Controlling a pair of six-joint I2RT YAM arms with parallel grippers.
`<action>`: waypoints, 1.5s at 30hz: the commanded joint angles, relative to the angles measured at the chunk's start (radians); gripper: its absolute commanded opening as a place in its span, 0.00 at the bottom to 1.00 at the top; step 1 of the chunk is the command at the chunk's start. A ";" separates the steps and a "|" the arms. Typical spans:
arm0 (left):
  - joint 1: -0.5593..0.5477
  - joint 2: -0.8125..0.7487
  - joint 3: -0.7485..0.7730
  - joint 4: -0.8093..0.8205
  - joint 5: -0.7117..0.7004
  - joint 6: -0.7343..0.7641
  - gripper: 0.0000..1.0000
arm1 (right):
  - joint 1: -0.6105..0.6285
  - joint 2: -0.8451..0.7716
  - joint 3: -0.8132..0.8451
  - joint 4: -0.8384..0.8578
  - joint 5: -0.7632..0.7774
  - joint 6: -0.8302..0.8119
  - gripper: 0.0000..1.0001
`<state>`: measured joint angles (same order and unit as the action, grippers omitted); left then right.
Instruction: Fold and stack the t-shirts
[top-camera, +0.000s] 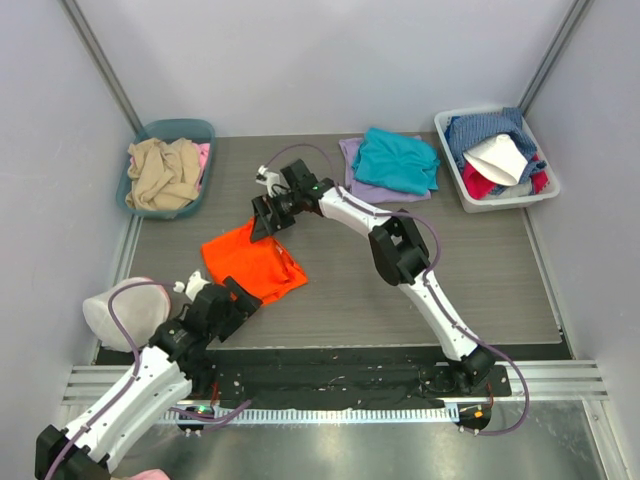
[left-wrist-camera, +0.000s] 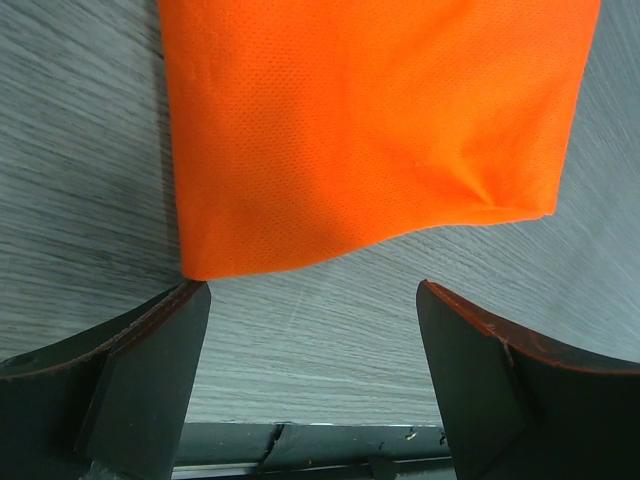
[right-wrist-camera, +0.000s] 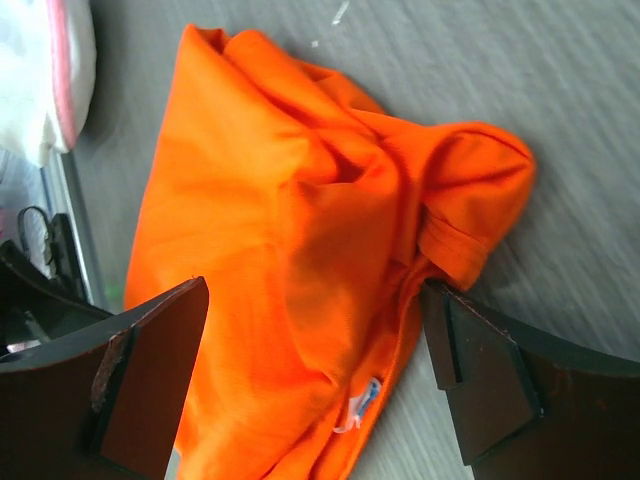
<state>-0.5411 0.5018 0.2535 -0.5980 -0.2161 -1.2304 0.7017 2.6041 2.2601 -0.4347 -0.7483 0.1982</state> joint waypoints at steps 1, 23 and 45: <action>-0.002 -0.005 -0.002 0.052 -0.005 -0.015 0.89 | 0.015 0.002 0.042 -0.004 -0.053 -0.019 0.93; -0.002 -0.071 0.059 -0.029 -0.048 0.008 0.90 | 0.016 -0.427 -0.732 0.485 0.648 0.521 0.01; -0.002 -0.218 0.098 -0.203 -0.072 0.006 0.90 | -0.015 -0.263 -0.468 0.372 1.351 1.138 0.01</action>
<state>-0.5415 0.2855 0.3115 -0.7868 -0.2695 -1.2266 0.6891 2.3363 1.6985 0.0307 0.4622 1.2026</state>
